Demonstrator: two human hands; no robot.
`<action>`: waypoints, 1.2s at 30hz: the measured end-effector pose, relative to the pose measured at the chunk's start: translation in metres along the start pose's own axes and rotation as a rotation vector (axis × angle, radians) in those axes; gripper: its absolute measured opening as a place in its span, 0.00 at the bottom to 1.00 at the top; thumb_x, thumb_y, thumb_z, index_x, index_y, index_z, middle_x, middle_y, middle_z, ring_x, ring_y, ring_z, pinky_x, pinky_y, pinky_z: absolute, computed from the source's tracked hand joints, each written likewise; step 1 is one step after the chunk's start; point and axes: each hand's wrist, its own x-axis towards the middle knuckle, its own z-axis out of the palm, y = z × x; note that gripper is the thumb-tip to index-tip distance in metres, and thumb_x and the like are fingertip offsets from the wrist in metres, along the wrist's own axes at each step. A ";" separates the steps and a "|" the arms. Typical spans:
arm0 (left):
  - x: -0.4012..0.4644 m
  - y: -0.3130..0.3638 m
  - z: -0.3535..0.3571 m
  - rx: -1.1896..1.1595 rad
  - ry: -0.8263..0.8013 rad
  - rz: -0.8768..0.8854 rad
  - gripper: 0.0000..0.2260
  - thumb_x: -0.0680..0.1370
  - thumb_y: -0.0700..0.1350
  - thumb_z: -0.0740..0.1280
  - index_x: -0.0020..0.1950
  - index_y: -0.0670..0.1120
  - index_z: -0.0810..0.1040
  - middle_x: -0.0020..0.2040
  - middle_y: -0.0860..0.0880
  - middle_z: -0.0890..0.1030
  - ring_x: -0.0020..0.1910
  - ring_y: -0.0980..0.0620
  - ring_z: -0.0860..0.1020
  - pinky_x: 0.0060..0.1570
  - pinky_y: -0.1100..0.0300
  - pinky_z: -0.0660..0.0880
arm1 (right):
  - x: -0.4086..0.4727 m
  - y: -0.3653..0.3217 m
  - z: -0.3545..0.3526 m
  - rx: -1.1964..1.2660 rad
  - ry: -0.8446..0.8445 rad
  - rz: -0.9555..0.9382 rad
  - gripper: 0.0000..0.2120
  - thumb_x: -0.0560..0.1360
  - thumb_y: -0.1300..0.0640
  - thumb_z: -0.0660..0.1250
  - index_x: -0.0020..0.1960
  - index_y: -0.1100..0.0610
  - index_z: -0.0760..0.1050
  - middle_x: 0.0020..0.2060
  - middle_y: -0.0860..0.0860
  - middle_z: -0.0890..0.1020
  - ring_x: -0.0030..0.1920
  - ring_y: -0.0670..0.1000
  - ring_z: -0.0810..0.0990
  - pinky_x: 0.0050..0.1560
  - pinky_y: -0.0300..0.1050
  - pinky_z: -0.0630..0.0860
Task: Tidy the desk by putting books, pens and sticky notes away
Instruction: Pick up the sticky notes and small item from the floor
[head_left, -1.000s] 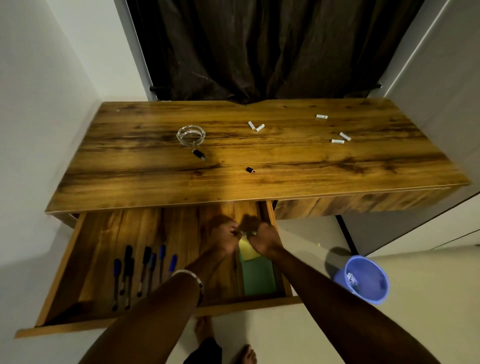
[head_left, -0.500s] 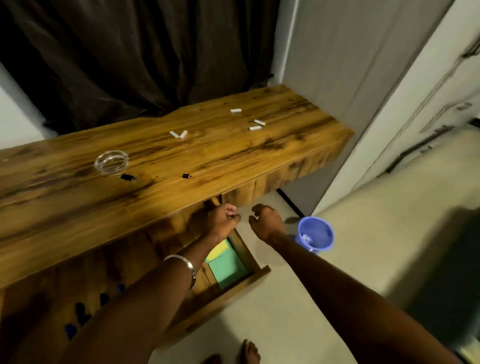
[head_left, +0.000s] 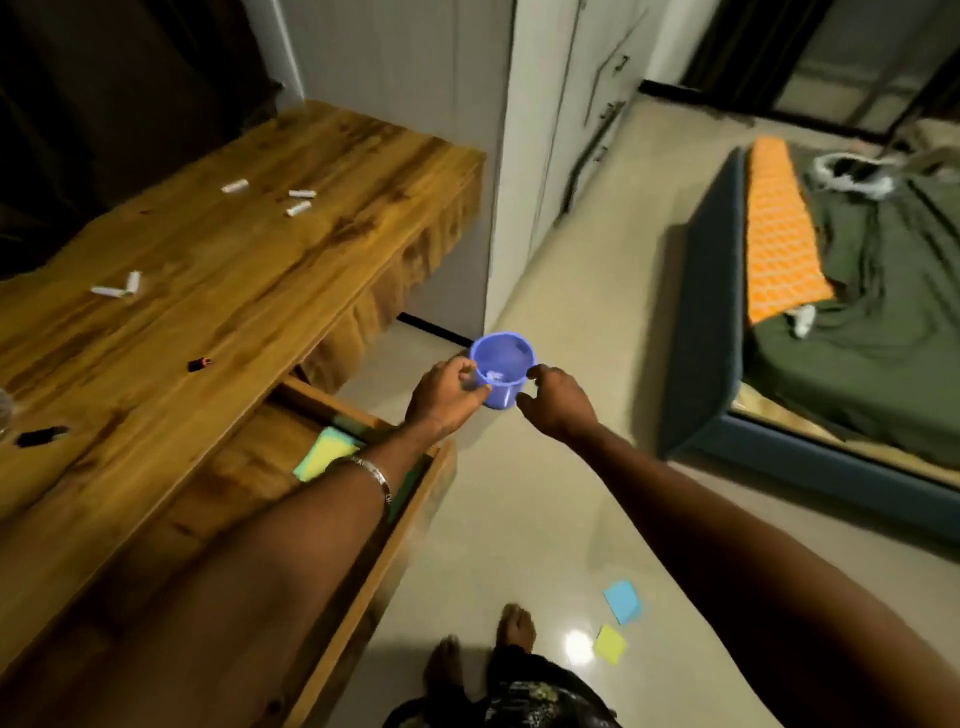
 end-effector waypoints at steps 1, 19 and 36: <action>-0.003 0.007 0.011 0.002 -0.028 0.018 0.17 0.70 0.53 0.72 0.57 0.51 0.76 0.54 0.52 0.81 0.51 0.50 0.80 0.51 0.57 0.77 | -0.009 0.015 -0.002 0.005 0.008 0.043 0.22 0.76 0.53 0.64 0.68 0.59 0.69 0.64 0.58 0.75 0.63 0.58 0.74 0.60 0.49 0.72; -0.102 0.107 0.204 0.188 -0.620 0.281 0.22 0.72 0.55 0.70 0.64 0.48 0.74 0.62 0.45 0.75 0.59 0.48 0.76 0.60 0.57 0.72 | -0.212 0.237 -0.015 0.138 0.161 0.680 0.25 0.75 0.49 0.65 0.69 0.58 0.68 0.64 0.57 0.75 0.62 0.57 0.74 0.59 0.50 0.74; -0.223 0.116 0.367 0.395 -1.014 0.422 0.23 0.72 0.54 0.71 0.64 0.48 0.73 0.63 0.45 0.74 0.59 0.48 0.75 0.60 0.57 0.71 | -0.378 0.358 0.047 0.362 0.266 1.072 0.26 0.75 0.50 0.65 0.70 0.60 0.67 0.64 0.58 0.74 0.64 0.57 0.74 0.60 0.48 0.72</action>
